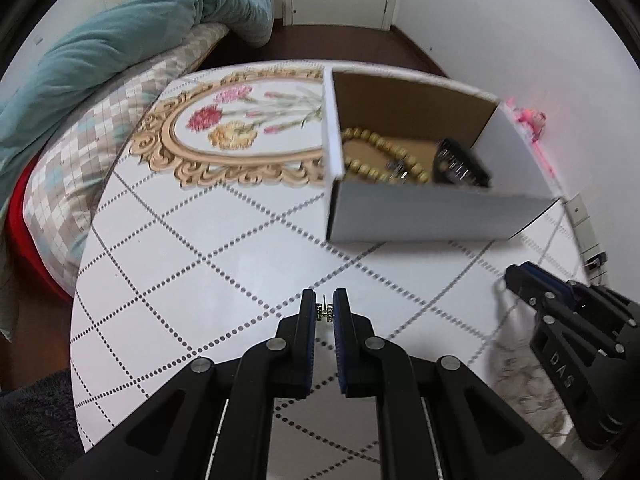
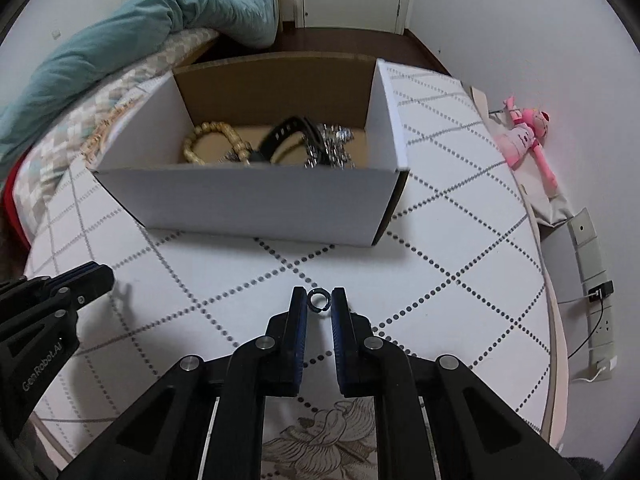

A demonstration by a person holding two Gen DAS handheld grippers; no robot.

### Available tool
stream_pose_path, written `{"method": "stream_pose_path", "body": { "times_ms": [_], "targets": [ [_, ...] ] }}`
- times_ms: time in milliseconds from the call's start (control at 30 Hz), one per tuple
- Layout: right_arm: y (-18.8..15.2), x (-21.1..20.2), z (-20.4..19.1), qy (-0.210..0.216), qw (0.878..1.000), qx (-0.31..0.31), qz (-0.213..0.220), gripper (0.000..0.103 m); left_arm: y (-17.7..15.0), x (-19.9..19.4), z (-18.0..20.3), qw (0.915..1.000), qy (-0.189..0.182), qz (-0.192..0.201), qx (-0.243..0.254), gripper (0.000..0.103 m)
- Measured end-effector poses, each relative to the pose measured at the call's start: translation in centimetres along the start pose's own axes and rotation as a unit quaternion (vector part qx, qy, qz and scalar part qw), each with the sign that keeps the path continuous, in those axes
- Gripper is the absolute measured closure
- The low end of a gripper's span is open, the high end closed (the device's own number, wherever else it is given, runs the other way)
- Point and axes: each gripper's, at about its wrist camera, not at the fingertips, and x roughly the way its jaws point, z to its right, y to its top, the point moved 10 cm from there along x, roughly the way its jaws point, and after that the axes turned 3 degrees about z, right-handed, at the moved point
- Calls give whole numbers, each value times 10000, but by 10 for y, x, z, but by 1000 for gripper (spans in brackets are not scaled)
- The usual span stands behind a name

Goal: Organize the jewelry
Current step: 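Carry the charm and ring into the box and open both grippers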

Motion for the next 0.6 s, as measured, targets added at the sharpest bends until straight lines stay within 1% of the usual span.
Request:
{"method": "stream_pose_path", "body": {
  "times_ms": [167,300,433,533,600],
  "targets": [
    [28,-32,-2,195,9992,99,348,90,31,-32,10,9992,-232,314,-11,97],
    [58,-55,-3,388,9973,221,585,90,62,-43,15,9983,-376,437,-66,97],
    [88,-58,-6,574,9961,271,619,90,89,-36,20,9980,-510,375,-83,97],
    [104,-47,-5,750,9954,337,489,90,107,-22,23,9979,-596,233,-58,97],
    [114,-36,-3,870,9949,397,329,90,117,-15,27,9979,-637,136,-29,97]
  ]
}}
